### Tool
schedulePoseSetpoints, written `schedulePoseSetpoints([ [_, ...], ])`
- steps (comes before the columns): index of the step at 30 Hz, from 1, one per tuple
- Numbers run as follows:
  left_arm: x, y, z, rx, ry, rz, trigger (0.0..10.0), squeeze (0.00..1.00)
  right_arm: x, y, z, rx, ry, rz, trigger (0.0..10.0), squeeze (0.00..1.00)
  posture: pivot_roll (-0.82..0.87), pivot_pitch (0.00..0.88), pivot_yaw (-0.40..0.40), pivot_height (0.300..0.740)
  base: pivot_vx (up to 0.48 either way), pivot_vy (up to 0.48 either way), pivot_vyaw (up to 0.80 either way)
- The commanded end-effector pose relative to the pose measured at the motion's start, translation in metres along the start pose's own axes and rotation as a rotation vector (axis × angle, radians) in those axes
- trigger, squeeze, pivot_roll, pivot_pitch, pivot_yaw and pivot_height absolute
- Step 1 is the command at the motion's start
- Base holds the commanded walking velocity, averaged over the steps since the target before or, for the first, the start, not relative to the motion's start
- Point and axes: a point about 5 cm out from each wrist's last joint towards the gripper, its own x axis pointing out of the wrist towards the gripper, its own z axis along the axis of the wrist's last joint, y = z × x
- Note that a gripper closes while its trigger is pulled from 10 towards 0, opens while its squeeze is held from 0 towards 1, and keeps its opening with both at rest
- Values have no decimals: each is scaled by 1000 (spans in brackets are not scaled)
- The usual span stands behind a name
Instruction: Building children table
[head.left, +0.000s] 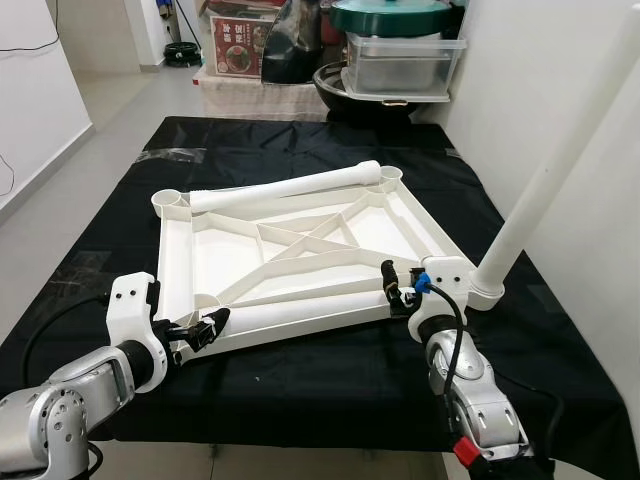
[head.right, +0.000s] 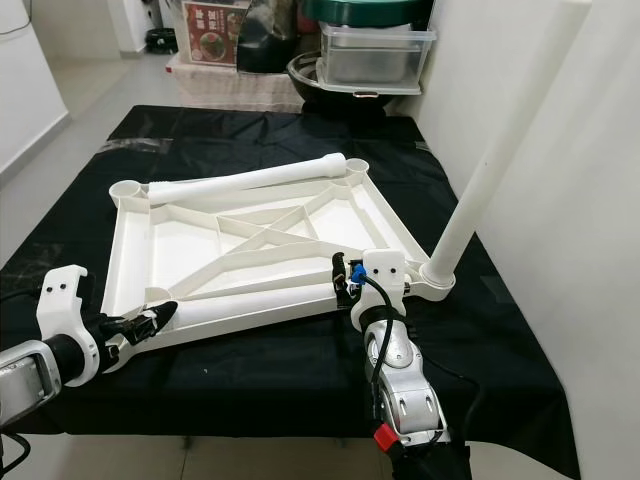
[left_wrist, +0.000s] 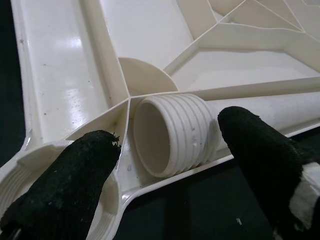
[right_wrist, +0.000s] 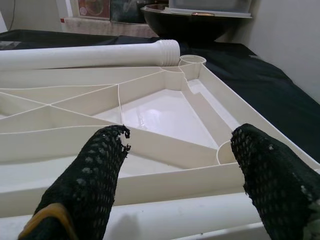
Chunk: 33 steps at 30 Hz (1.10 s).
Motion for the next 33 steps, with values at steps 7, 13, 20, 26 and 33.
schedulePoseSetpoints([
  [7,8,-9,10,16,-9,-48,10000,0,1,-2,4,-12,-8,-7,10000,0,124,56,-54,740,0,0,0],
  [13,11,-12,10,11,-3,-63,10000,0,2,0,5,-9,-10,-4,10000,0,125,57,-52,740,0,0,0],
  [20,14,-19,2,0,23,-76,10000,0,1,-2,3,-10,-3,-11,10000,0,124,58,-45,740,0,0,0],
  [26,16,-20,-7,-25,50,-77,10000,0,1,0,3,-5,-6,-11,10000,0,126,60,-46,740,0,0,0],
  [33,20,-12,-6,-75,45,-71,10000,0,2,-1,6,-7,-14,-14,10000,0,121,63,-45,740,0,0,0],
])
